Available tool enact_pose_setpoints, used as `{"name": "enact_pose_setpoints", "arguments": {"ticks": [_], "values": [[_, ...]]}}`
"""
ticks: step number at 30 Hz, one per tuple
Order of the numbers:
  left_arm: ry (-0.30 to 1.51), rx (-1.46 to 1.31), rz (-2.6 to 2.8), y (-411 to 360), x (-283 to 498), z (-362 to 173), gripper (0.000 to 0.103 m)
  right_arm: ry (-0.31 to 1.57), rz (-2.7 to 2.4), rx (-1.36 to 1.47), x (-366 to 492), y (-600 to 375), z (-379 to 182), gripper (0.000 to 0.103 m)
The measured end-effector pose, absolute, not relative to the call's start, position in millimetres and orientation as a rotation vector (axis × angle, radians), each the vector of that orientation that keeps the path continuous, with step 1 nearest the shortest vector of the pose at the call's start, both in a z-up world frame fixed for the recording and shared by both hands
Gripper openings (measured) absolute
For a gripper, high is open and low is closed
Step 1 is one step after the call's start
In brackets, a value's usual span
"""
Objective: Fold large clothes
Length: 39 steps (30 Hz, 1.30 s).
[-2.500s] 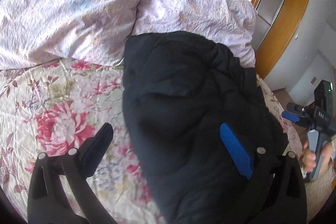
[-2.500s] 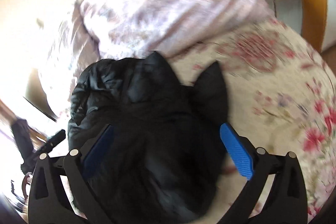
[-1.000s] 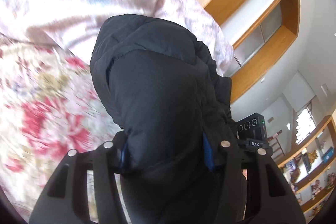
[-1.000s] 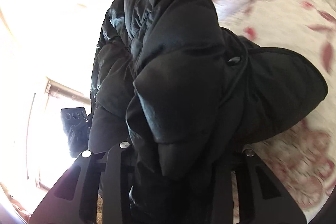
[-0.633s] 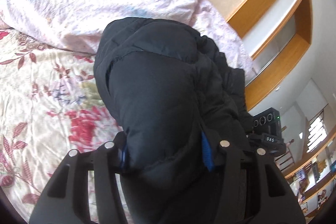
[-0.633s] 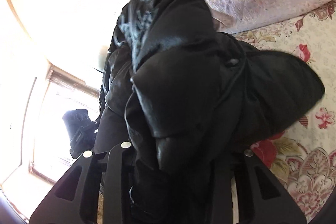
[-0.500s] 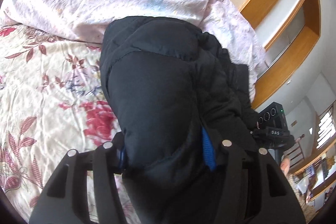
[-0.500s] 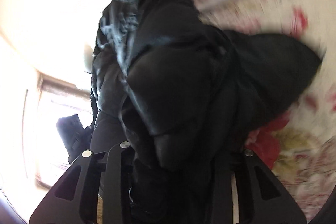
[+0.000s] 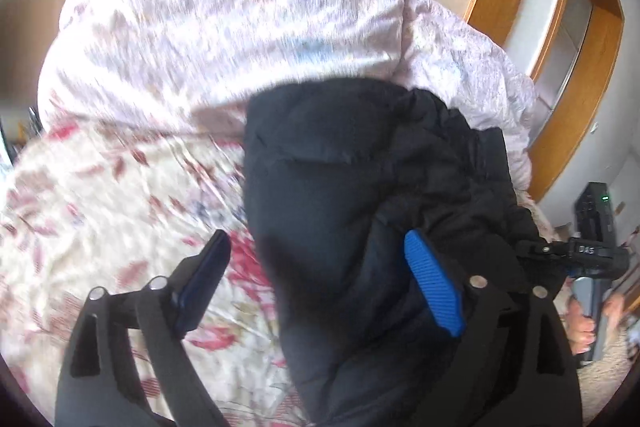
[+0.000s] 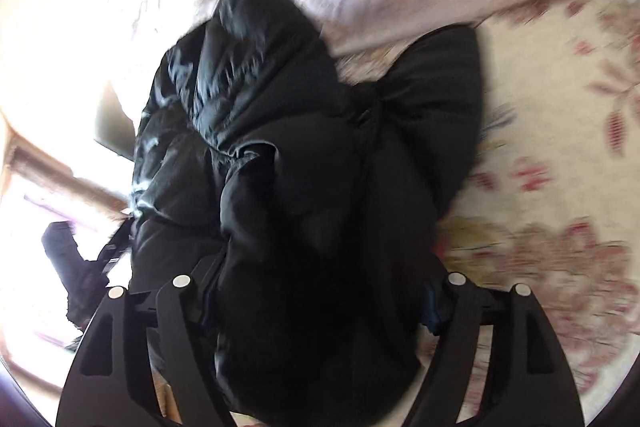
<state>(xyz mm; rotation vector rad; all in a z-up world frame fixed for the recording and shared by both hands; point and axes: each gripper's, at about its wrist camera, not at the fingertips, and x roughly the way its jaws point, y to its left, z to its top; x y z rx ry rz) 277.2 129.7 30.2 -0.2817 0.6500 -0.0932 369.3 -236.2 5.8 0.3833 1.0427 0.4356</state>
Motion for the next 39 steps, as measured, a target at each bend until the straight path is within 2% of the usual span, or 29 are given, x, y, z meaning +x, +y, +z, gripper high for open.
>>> {"name": "enact_pose_setpoints", "arguments": {"ticks": [5,7,9,12,14,23,32,39], "values": [[0.582,-0.171,-0.014,113,265,60,0.095,0.712,0.161,0.161,334,-234,70,0.083],[0.591,-0.124,-0.004,97,266,63,0.096,0.665,0.257,0.143,330,-233,81,0.081],[0.618,-0.084,-0.002,80,272,61,0.096,0.669,0.331,0.057,328,-188,80,0.063],[0.649,-0.026,0.015,60,283,54,0.096,0.676,0.375,-0.015,339,-170,72,0.050],[0.664,0.004,0.034,50,292,47,0.096,0.710,0.390,-0.003,354,-162,60,0.046],[0.686,0.021,0.069,31,315,24,0.099,0.783,0.304,-0.080,407,-143,10,0.044],[0.706,-0.011,0.101,25,339,6,0.101,0.835,0.309,-0.080,444,-142,-11,0.044],[0.630,-0.028,0.122,25,332,-5,0.101,0.791,0.304,0.013,441,-152,-22,0.045]]}}
